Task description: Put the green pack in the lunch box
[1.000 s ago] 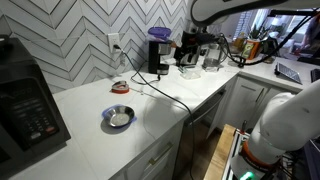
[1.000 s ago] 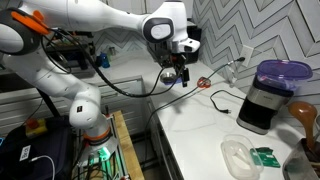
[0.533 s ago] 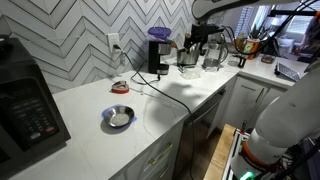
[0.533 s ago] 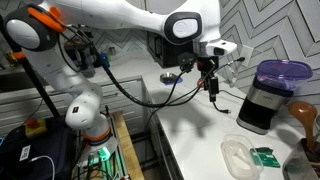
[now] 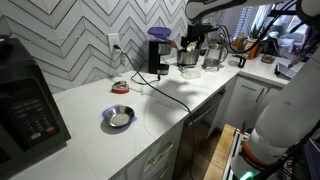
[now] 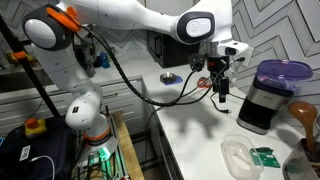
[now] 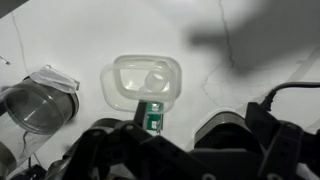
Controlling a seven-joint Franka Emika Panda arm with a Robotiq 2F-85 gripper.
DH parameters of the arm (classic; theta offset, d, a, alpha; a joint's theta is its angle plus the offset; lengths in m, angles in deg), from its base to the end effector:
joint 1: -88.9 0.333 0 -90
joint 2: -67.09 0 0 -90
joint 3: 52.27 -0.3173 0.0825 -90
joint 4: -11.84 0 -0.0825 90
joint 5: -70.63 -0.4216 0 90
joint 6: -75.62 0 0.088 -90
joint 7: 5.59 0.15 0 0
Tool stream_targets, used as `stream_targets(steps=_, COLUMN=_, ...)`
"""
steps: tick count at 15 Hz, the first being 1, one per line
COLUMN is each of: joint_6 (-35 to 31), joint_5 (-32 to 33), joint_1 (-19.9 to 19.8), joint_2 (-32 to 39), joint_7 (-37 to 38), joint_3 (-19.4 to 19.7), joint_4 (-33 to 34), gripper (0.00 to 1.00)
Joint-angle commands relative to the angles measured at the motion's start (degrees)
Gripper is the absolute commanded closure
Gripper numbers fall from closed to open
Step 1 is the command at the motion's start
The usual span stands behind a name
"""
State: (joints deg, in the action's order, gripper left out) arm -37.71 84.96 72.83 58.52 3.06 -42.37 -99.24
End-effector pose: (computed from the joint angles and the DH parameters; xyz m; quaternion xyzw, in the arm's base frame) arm 0.5082 -0.2800 0.5186 0.9559 -0.2578 0.0760 0.1187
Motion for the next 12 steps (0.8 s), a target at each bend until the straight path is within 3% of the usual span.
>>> stream_targets(steps=1, joint_6=-1.7, joint_5=-2.9, joint_1=-1.1, joint_2=9.9, joint_7=2.3, joint_3=3.8, joint_4=7.5, gripper=0.00)
stream_targets(steps=8, joint_6=1.9, joint_5=-8.1, joint_1=-4.2, joint_2=32.4, joint_7=4.4, joint_3=8.4, joint_4=28.2, gripper=0.00)
stream_targets(steps=9, joint_6=5.4, joint_5=-8.3, joint_1=-4.2, joint_2=33.9, joint_7=7.2, joint_3=8.9, joint_4=31.2, gripper=0.00)
stream_targets(steps=10, joint_6=0.1, joint_5=-7.0, joint_1=-3.5, joint_2=28.9, joint_7=4.6, joint_3=8.4, joint_4=23.6, gripper=0.00)
stream_targets(steps=12, joint_6=2.7, joint_5=-7.2, joint_1=-3.8, joint_2=32.8, joint_7=6.2, joint_3=8.7, joint_4=28.4, gripper=0.00)
